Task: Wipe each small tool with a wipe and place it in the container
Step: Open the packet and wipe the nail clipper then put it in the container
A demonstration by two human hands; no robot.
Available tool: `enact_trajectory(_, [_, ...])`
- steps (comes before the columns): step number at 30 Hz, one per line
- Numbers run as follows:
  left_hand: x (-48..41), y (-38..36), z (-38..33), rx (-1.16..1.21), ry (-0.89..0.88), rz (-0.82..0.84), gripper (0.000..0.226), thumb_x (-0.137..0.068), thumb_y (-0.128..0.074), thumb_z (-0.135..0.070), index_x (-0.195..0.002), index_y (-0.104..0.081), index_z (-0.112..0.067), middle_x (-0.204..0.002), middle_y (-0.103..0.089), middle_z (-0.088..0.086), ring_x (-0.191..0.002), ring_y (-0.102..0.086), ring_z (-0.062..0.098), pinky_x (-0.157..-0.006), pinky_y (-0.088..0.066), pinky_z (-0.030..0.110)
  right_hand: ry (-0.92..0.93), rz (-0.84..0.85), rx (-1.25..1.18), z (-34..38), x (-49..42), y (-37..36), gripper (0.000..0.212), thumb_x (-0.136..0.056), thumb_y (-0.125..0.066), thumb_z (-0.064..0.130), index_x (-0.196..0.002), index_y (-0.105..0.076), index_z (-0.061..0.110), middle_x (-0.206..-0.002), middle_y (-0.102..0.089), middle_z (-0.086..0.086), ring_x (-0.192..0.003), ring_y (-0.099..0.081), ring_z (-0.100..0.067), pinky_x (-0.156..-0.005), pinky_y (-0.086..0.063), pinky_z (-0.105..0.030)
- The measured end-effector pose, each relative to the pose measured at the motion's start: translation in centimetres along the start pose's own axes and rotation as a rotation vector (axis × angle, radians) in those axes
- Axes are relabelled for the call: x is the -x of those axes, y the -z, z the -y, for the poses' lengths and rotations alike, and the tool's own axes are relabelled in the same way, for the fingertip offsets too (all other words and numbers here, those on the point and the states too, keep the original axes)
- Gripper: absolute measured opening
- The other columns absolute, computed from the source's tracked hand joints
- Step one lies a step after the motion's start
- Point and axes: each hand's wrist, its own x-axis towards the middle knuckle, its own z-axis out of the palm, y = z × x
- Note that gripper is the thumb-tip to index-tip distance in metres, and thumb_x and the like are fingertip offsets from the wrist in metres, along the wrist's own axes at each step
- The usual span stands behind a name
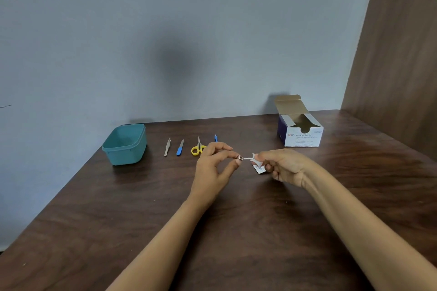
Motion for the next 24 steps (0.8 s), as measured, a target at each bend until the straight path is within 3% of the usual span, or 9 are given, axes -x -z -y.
enact_trajectory(2, [0.0,-0.1,-0.1,0.083,0.091,-0.057,0.007,-0.082,-0.075,-0.019,-0.089,-0.077,-0.018,-0.099,-0.059,-0.009,-0.098,-0.053,-0.004,-0.081,-0.038,0.01,0.039,-0.015,-0.04,-0.2,-0.1,-0.6,0.014,-0.082,-0.069,0.017,-0.069,-0.07,0.015,-0.055,-0.05,0.008,-0.055,-0.037,-0.005,-0.051,-0.023,-0.019])
enact_trajectory(5, [-0.1,-0.1,0.0,0.267,0.269,-0.104,0.007,-0.081,-0.075,-0.026,-0.087,-0.076,-0.027,-0.098,-0.061,-0.018,-0.097,-0.059,0.01,-0.077,-0.044,0.03,0.089,-0.027,-0.088,-0.5,-0.2,-1.6,0.008,-0.082,-0.069,0.015,-0.075,-0.073,0.014,-0.059,-0.047,0.007,-0.055,-0.036,-0.005,-0.051,-0.023,-0.019])
enact_trajectory(7, [-0.1,-0.1,0.0,0.371,0.34,-0.112,0.006,-0.082,-0.073,-0.024,-0.085,-0.076,-0.028,-0.099,-0.063,-0.015,-0.099,-0.059,0.012,-0.081,-0.047,0.037,0.117,-0.041,-0.109,-0.8,-0.3,-2.1,0.006,-0.081,-0.069,0.014,-0.083,-0.075,0.011,-0.063,-0.048,0.005,-0.056,-0.037,-0.005,-0.051,-0.025,-0.018])
enact_trajectory(11, [-0.2,-0.3,-0.1,0.58,0.422,-0.095,0.009,-0.086,-0.07,-0.014,-0.092,-0.075,-0.009,-0.101,-0.065,0.005,-0.097,-0.059,0.011,-0.089,-0.047,0.028,0.163,-0.069,-0.11,-1.2,-0.2,-2.8,0.008,-0.078,-0.071,0.014,-0.081,-0.078,0.011,-0.067,-0.051,0.003,-0.064,-0.038,-0.007,-0.059,-0.028,-0.022])
enact_trajectory(15, [-0.2,-0.3,-0.9,0.751,0.528,-0.05,0.015,-0.09,-0.062,-0.01,-0.101,-0.07,-0.003,-0.092,-0.071,-0.002,-0.084,-0.062,-0.002,-0.075,-0.044,0.01,0.223,-0.06,-0.042,-1.1,0.5,-3.4,0.011,-0.079,-0.072,0.02,-0.084,-0.078,0.011,-0.086,-0.069,-0.003,-0.078,-0.047,-0.011,-0.07,-0.033,-0.026])
enact_trajectory(19, [-0.3,-0.4,-1.1,0.849,0.671,-0.01,0.011,-0.09,-0.061,-0.016,-0.094,-0.072,-0.016,-0.089,-0.073,-0.012,-0.085,-0.054,0.0,-0.076,-0.034,0.024,0.262,-0.048,-0.007,-0.9,1.2,-3.5,0.016,-0.083,-0.07,0.019,-0.091,-0.076,0.007,-0.077,-0.068,0.004,-0.07,-0.048,-0.005,-0.067,-0.033,-0.022])
enact_trajectory(24, [-0.4,-0.6,-1.2,0.87,0.727,0.0,0.014,-0.092,-0.059,-0.018,-0.095,-0.072,-0.016,-0.085,-0.071,-0.011,-0.082,-0.051,0.002,-0.071,-0.033,0.022,0.259,-0.041,0.087,-0.9,1.4,-3.6,0.012,-0.083,-0.07,0.021,-0.086,-0.076,0.01,-0.067,-0.066,0.011,-0.071,-0.048,-0.005,-0.067,-0.034,-0.023])
